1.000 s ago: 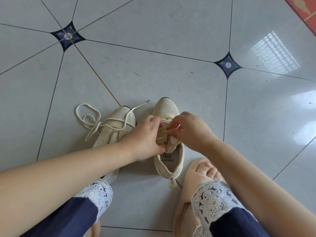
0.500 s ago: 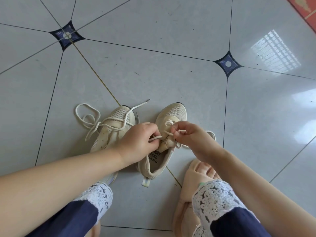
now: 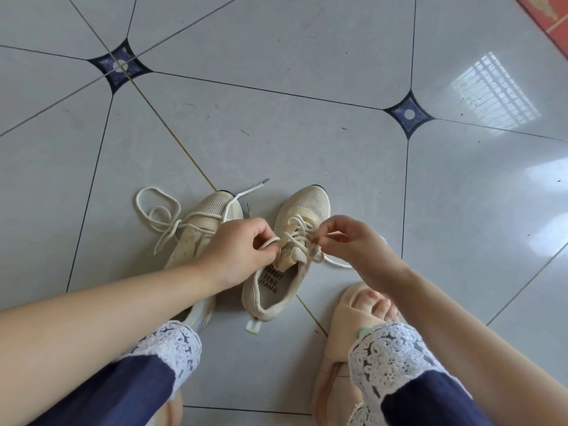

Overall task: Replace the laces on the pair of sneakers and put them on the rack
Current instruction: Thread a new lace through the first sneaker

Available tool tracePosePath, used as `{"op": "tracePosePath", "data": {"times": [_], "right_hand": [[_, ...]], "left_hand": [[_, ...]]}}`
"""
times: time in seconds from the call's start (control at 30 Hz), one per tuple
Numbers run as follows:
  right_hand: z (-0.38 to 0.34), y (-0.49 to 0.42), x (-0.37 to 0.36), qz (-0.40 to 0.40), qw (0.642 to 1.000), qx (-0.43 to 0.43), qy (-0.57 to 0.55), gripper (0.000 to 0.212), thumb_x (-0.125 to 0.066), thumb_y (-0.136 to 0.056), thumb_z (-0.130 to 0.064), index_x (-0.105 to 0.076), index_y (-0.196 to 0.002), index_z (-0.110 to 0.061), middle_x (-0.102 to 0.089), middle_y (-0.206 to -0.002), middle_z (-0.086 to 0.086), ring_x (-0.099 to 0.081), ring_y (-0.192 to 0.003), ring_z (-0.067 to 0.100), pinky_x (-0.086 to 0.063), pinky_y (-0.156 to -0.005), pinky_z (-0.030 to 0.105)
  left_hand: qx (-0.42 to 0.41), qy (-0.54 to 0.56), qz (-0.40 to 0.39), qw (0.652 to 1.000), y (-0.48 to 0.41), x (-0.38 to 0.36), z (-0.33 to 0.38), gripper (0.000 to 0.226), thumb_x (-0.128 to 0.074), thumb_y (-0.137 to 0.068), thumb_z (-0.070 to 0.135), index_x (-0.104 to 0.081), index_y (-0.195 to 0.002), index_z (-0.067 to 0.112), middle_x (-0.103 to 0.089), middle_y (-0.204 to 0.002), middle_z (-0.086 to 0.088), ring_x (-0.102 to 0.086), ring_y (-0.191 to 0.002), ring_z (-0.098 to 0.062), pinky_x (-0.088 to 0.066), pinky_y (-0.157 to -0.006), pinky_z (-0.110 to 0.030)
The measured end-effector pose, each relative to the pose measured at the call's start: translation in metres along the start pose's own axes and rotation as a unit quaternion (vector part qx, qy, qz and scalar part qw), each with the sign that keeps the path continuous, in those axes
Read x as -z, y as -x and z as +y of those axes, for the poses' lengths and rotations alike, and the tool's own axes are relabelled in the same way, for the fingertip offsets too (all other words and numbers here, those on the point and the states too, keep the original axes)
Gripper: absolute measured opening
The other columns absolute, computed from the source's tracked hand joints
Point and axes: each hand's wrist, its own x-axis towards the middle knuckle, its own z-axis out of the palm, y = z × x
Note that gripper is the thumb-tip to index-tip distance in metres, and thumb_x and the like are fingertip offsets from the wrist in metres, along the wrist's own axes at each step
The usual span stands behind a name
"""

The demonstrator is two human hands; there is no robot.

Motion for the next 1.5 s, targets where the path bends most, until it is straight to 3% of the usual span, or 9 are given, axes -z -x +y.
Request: {"op": "tracePosePath", "data": {"times": [0.27, 0.37, 0.57, 0.7, 0.83, 0.97, 1.1, 1.27, 1.5], "right_hand": [[0.01, -0.001, -0.018, 0.072, 0.991, 0.003, 0.114, 0.019, -0.072, -0.076, -0.013, -0.063, -0.07, -0.028, -0.064, -0.058, -0.019, -0.058, -0.054, -0.006, -0.042, -0.054, 0.007], [0.01, -0.002, -0.021, 0.096, 0.989, 0.022, 0.112, 0.02, -0.071, -0.077, -0.011, -0.063, -0.069, -0.027, -0.062, -0.055, -0.017, -0.054, -0.052, -0.006, -0.038, -0.05, 0.006], [0.005, 0.001, -0.02, 0.078, 0.987, 0.051, 0.134, 0.028, -0.066, -0.081, -0.007, -0.056, -0.069, -0.03, -0.061, -0.066, -0.014, -0.054, -0.058, -0.008, -0.039, -0.058, 0.004], [0.004, 0.002, -0.016, 0.064, 0.994, 0.036, 0.079, 0.022, -0.063, -0.084, -0.008, -0.057, -0.071, -0.024, -0.058, -0.061, -0.012, -0.048, -0.052, -0.004, -0.036, -0.055, 0.01], [0.002, -0.001, -0.016, 0.048, 0.995, 0.036, 0.083, 0.025, -0.057, -0.086, -0.002, -0.054, -0.073, -0.024, -0.059, -0.07, -0.006, -0.05, -0.063, 0.006, -0.041, -0.065, 0.021], [0.002, -0.001, -0.016, 0.021, 0.999, 0.02, 0.028, 0.028, -0.05, -0.087, 0.006, -0.054, -0.072, -0.019, -0.057, -0.07, -0.001, -0.049, -0.069, 0.013, -0.04, -0.069, 0.029], [-0.002, 0.0, -0.01, -0.011, 0.999, 0.014, 0.046, 0.029, -0.054, -0.087, 0.004, -0.056, -0.072, -0.021, -0.058, -0.066, -0.012, -0.051, -0.064, 0.002, -0.04, -0.067, 0.015], [-0.001, 0.002, -0.003, 0.06, 0.982, 0.035, 0.175, 0.021, -0.064, -0.083, -0.005, -0.06, -0.08, -0.026, -0.061, -0.073, -0.017, -0.054, -0.064, -0.014, -0.036, -0.066, -0.003], [-0.004, 0.011, -0.013, 0.123, 0.974, 0.055, 0.183, 0.026, -0.064, -0.081, -0.011, -0.058, -0.077, -0.035, -0.06, -0.075, -0.016, -0.059, -0.077, -0.003, -0.038, -0.07, 0.001]], "left_hand": [[0.011, -0.012, 0.001, 1.0, -0.001, -0.002, -0.002, 0.008, -0.07, -0.076, 0.02, -0.062, -0.075, 0.022, -0.063, -0.068, 0.012, -0.056, -0.063, 0.0, -0.039, -0.057, -0.007], [0.004, -0.005, -0.003, 1.0, 0.001, -0.002, 0.002, 0.014, -0.068, -0.077, 0.019, -0.06, -0.089, 0.023, -0.063, -0.083, 0.011, -0.059, -0.079, -0.006, -0.045, -0.071, -0.013], [-0.188, -0.086, -0.075, 0.976, 0.002, -0.005, 0.018, 0.056, -0.078, -0.067, 0.038, -0.06, -0.117, 0.019, -0.048, -0.118, 0.012, -0.041, -0.113, -0.008, -0.022, -0.093, -0.008], [-0.263, -0.209, -0.061, 0.94, 0.005, -0.001, 0.015, 0.045, -0.082, -0.064, 0.022, -0.068, -0.104, 0.006, -0.064, -0.104, -0.009, -0.059, -0.096, -0.028, -0.033, -0.088, -0.019], [-0.3, -0.252, -0.038, 0.919, 0.009, -0.005, 0.011, 0.042, -0.086, -0.057, 0.02, -0.07, -0.093, 0.007, -0.066, -0.096, -0.008, -0.063, -0.078, -0.025, -0.051, -0.074, -0.028], [-0.283, -0.24, -0.056, 0.927, 0.008, -0.005, 0.009, 0.037, -0.085, -0.057, 0.016, -0.069, -0.088, 0.006, -0.067, -0.094, -0.008, -0.063, -0.075, -0.026, -0.055, -0.068, -0.031], [-0.265, -0.235, -0.075, 0.932, 0.009, -0.006, 0.007, 0.038, -0.083, -0.06, 0.017, -0.069, -0.093, 0.005, -0.065, -0.098, -0.009, -0.062, -0.081, -0.028, -0.052, -0.074, -0.034], [-0.177, -0.121, -0.081, 0.973, 0.003, 0.003, 0.0, 0.064, -0.079, -0.068, 0.027, -0.052, -0.124, 0.013, -0.051, -0.119, -0.001, -0.044, -0.102, -0.007, -0.026, -0.086, -0.005], [-0.11, -0.101, -0.07, 0.986, -0.004, 0.005, 0.005, 0.041, -0.067, -0.074, 0.013, -0.056, -0.113, 0.015, -0.051, -0.103, 0.008, -0.045, -0.089, -0.001, -0.029, -0.077, 0.005]]}}
